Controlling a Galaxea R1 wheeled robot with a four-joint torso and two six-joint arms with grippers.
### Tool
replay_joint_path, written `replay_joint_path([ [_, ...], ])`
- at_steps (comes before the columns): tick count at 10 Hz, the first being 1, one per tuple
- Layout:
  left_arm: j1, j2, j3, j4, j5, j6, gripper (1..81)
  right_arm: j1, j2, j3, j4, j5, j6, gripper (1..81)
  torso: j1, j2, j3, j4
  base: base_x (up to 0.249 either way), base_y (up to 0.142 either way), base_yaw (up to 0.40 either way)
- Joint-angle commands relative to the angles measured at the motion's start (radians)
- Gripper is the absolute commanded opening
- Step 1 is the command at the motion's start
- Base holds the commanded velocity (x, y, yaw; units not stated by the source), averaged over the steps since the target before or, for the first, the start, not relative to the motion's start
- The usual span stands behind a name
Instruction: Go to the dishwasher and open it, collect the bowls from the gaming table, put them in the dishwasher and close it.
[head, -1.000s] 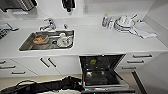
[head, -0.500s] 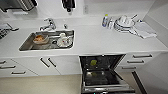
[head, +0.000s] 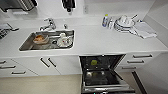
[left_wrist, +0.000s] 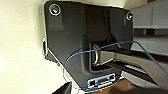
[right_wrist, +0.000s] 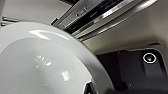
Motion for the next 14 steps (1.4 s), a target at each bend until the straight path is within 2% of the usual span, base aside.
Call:
replay_joint_path([
  [1, 0.138, 0.073, -0.31, 0.058, -0.333, -0.003, 81.1, 0.147, -0.088, 0.022, 0.104, -0.116, 0.002, 1.0, 0.0, 0.0, 0.0, 0.0, 0.0, 0.0, 0.0],
  [3, 0.198, 0.117, -0.428, 0.058, -0.412, -0.005, 81.1, 0.22, -0.062, -0.01, 0.157, -0.123, 0.002, 1.0, 0.0, 0.0, 0.0, 0.0, 0.0, 0.0, 0.0],
  [5, 0.278, 0.185, -0.533, 0.059, -0.47, 0.001, 81.1, 0.311, 0.015, -0.067, 0.214, -0.174, 0.002, 1.0, 0.0, 0.0, 0.0, 0.0, 0.0, 0.0, 0.0],
  [6, 0.313, 0.246, -0.624, 0.061, -0.479, 0.003, 81.1, 0.346, 0.104, -0.135, 0.242, -0.217, 0.002, 1.0, 0.0, 0.0, 0.0, 0.0, 0.0, 0.0, 0.0],
  [7, 0.35, 0.292, -0.699, 0.059, -0.508, 0.003, 81.1, 0.372, 0.168, -0.192, 0.26, -0.225, 0.002, 1.0, 0.0, 0.0, 0.0, 0.0, 0.0, 0.0, 0.0],
  [8, 0.382, 0.327, -0.761, 0.065, -0.553, 0.003, 81.1, 0.398, 0.23, -0.257, 0.282, -0.251, 0.003, 1.0, 0.0, 0.0, 0.0, 0.0, 0.0, 0.0, 0.0],
  [9, 0.411, 0.37, -0.831, 0.065, -0.572, 0.003, 81.1, 0.427, 0.305, -0.335, 0.303, -0.286, 0.002, 1.0, 0.0, 0.0, 0.0, 0.0, 0.0, 0.0, 0.0],
  [10, 0.438, 0.413, -0.887, 0.07, -0.581, 0.004, 81.1, 0.453, 0.349, -0.369, 0.316, -0.291, 0.002, 1.0, 0.0, 0.0, 0.0, 0.0, 0.0, 0.0, 0.0],
  [12, 0.486, 0.463, -0.921, 0.073, -0.62, 0.006, 81.1, 0.495, 0.429, -0.421, 0.34, -0.291, 0.009, 1.0, 0.0, 0.0, 0.0, 0.0, 0.0, 0.0, 0.0],
  [14, 0.52, 0.512, -0.938, 0.064, -0.608, 0.069, 81.1, 0.536, 0.485, -0.492, 0.366, -0.294, 0.028, 1.0, 0.0, 0.0, 0.0, 0.0, 0.0, 0.0, 0.0],
])
